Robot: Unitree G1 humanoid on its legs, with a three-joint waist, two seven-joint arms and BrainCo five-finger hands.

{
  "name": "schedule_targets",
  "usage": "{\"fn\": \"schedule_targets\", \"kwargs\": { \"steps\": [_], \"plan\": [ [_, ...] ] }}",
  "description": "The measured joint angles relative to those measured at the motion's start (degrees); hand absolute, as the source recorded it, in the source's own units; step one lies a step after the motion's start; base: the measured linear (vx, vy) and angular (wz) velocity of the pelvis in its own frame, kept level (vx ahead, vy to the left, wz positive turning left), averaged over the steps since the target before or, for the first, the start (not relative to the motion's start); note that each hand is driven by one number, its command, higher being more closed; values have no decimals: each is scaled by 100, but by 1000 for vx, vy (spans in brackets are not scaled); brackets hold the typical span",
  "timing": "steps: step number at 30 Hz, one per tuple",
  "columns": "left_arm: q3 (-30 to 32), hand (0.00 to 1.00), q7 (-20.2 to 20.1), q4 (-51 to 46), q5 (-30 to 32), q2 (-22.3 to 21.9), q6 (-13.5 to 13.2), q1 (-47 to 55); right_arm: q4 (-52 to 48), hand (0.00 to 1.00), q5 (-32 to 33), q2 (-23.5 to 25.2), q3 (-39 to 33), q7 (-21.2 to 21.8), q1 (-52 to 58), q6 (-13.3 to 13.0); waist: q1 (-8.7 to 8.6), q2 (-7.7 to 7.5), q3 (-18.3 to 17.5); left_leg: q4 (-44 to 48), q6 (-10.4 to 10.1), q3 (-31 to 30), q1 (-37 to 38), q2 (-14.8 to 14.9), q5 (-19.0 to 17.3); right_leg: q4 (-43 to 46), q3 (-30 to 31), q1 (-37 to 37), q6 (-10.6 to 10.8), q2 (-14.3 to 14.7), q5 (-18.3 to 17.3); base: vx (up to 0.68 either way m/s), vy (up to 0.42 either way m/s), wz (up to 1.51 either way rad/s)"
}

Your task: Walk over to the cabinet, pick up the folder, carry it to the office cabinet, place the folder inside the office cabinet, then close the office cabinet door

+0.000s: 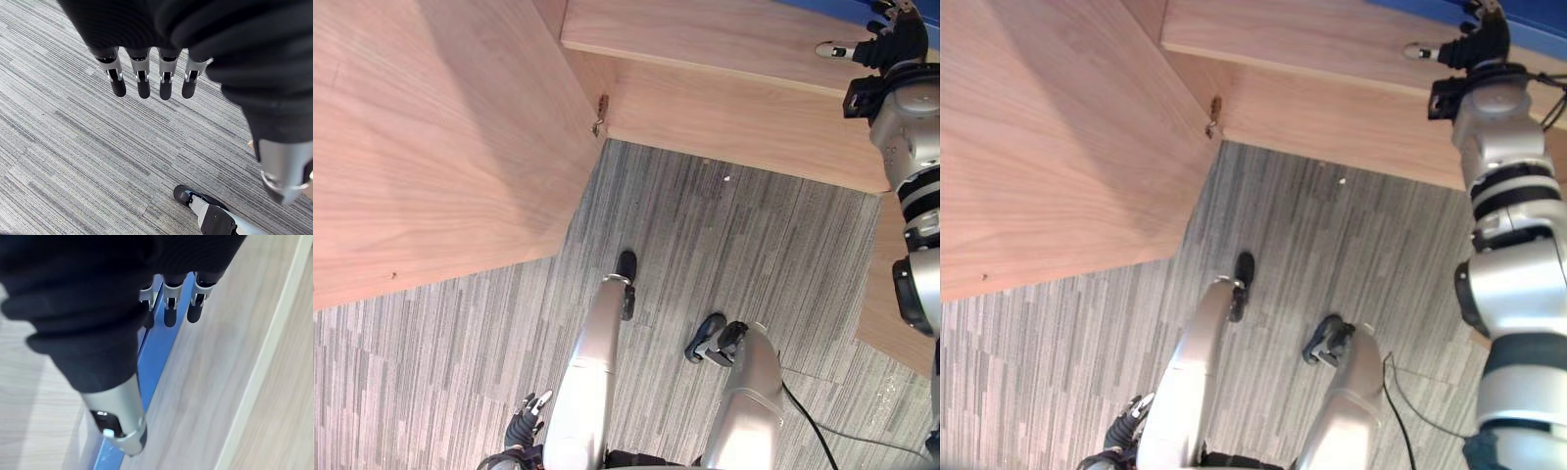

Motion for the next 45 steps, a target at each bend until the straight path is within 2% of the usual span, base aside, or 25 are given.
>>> {"fn": "schedule_targets", "kwargs": {
  "steps": [7,11,13,18,21,24,27,31,32,33,34,39,40,42,43,45],
  "plan": [
    [52,0,-1,5,3,-38,-35,0,4,0,-269,-3,-15,-28,1,-18,-18,0,0,13,-4,61,12,28,6,70,93,-76,0,5,0,-16,9,-3],
    [61,0,-1,7,22,-45,-54,0,24,0,-1076,-26,-11,-22,20,-13,-32,0,0,-29,5,95,72,93,11,-2,105,-32,-91,77,51,-20,16,-8],
    [72,0,-6,14,22,-48,-58,0,43,0,-1831,-76,-5,93,134,-7,-47,0,0,-173,22,119,232,96,56,-135,97,108,-121,82,109,0,0,0],
    [86,0,-57,105,20,-20,-106,-1,35,0,-2539,143,2,369,915,4,-76,-63,-48,-880,35,182,801,193,293,-898,-45,656,-160,253,439,8,28,-9],
    [123,0,-98,194,21,18,-107,-5,36,0,-2895,689,3,400,1361,32,-111,-156,-108,-1477,14,305,1274,319,499,-1536,-54,1031,-181,456,745,29,18,-25],
    [181,0,-103,269,21,4,-109,-7,40,0,-3120,1272,-8,422,1650,37,-172,-182,-145,-2073,-18,403,1859,484,695,-2278,-97,1553,-200,714,1094,29,15,-30],
    [249,0,-106,344,20,19,-119,-7,36,0,-3143,1727,-96,415,1880,36,-206,-271,-262,-2744,-64,521,2384,589,958,-2995,-122,2006,-235,929,1426,30,-7,-24],
    [384,0,-107,394,21,43,-119,-16,-14,0,-3284,2557,-1200,220,2637,26,-224,-443,-514,-3760,-153,658,3215,680,1356,-3879,-210,2700,-294,1166,1769,70,-47,-9],
    [389,0,-106,396,29,44,-120,-17,-18,0,-3322,2617,-1277,192,2703,26,-225,-449,-521,-3819,-163,662,3281,680,1376,-3931,-217,2766,-288,1172,1783,105,-66,-2],
    [395,0,-104,418,71,44,-115,-23,-107,0,-3376,2851,-1668,106,3064,25,-231,-452,-586,-4037,-175,676,3545,668,1447,-4072,-253,2991,-277,1184,1803,125,-71,9],
    [397,0,-89,463,187,46,-116,-28,-218,0,-3464,3182,-2147,-47,3589,16,-240,-455,-771,-4310,-210,676,3797,647,1536,-4252,-302,3222,-272,1203,1829,135,-68,10],
    [556,0,18,777,468,-18,-107,-191,-480,0,-3563,4179,-3075,-271,5231,-26,-278,-473,-1413,-5108,-337,794,4443,670,1813,-4959,-337,3783,-167,1375,2093,142,-36,-4],
    [706,0,103,981,649,-24,-87,-273,-524,0,-3458,4534,-3234,-281,5848,-54,-355,-507,-1554,-5335,-400,868,4740,671,1864,-5193,-307,4046,-148,1415,2161,123,-13,-18],
    [818,0,150,1049,721,-66,-61,-351,-658,0,-3326,4761,-3347,-281,6396,-95,-380,-519,-1686,-5441,-398,938,4917,670,1870,-5307,-264,4192,-135,1434,2191,67,-4,-21],
    [929,0,253,1049,864,-139,-53,-489,-686,0,-3048,4982,-3560,-292,7000,-185,-394,-529,-1802,-5547,-398,1062,5170,667,1870,-5383,-159,4360,-132,1441,2210,48,3,-28],
    [976,0,319,1043,986,-245,-45,-721,-710,0,-2635,5071,-3775,-313,7578,-248,-485,-534,-1890,-5550,-410,1152,5391,665,1843,-5394,-69,4535,-129,1434,2211,16,5,-30]
  ]
}}
